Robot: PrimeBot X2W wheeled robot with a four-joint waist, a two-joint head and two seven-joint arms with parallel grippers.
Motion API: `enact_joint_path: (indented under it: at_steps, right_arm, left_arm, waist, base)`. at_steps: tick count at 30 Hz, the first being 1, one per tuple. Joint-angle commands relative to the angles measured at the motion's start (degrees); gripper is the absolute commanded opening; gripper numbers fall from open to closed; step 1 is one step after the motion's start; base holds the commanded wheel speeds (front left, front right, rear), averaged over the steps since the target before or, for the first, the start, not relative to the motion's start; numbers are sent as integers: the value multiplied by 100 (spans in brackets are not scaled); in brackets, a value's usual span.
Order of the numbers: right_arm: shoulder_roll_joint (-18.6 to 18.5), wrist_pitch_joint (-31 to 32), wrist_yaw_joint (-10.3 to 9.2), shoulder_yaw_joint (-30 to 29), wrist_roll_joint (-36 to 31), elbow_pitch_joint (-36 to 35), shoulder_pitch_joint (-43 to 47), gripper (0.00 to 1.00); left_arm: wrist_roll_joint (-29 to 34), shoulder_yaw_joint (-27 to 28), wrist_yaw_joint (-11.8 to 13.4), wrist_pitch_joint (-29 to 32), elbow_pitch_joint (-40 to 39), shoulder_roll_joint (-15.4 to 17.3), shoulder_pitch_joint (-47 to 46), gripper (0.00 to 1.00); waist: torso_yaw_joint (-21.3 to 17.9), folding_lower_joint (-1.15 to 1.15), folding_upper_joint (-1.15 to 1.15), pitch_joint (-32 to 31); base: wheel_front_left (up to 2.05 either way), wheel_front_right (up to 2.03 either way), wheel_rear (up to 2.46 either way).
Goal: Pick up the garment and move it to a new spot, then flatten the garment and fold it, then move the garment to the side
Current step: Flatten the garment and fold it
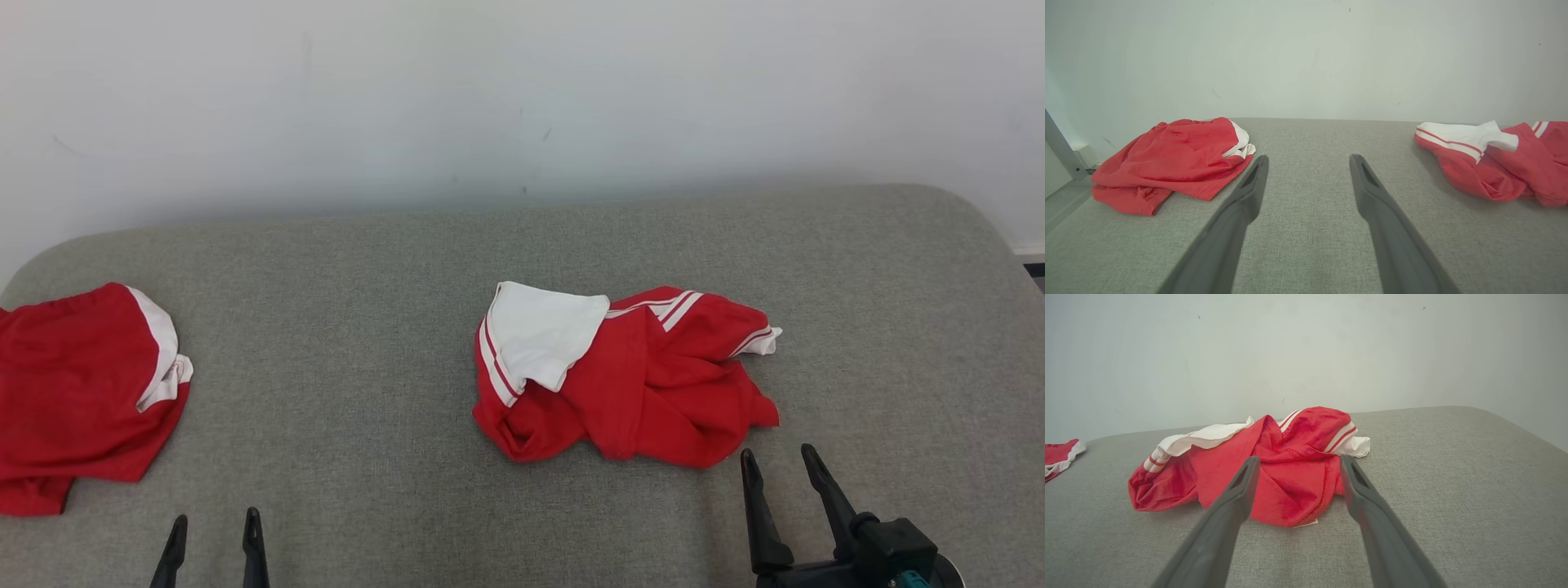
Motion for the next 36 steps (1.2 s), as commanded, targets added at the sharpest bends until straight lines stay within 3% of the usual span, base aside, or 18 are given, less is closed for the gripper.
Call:
enact_joint_path:
  at_steps: [1, 36]
  right_arm:
    - [14, -6, -12, 12, 33, 13, 58, 100]
    - [14, -6, -12, 94, -18, 105, 34, 100]
  left_arm:
    - [43, 26, -6, -19, 15, -27, 66, 100]
    - [206, 288, -96, -19, 83, -136, 0, 100]
  waist:
    - [4, 0, 0, 0]
    - [-13, 0, 0, 28]
  base:
    - [0, 0, 0]
    - [0, 0, 0]
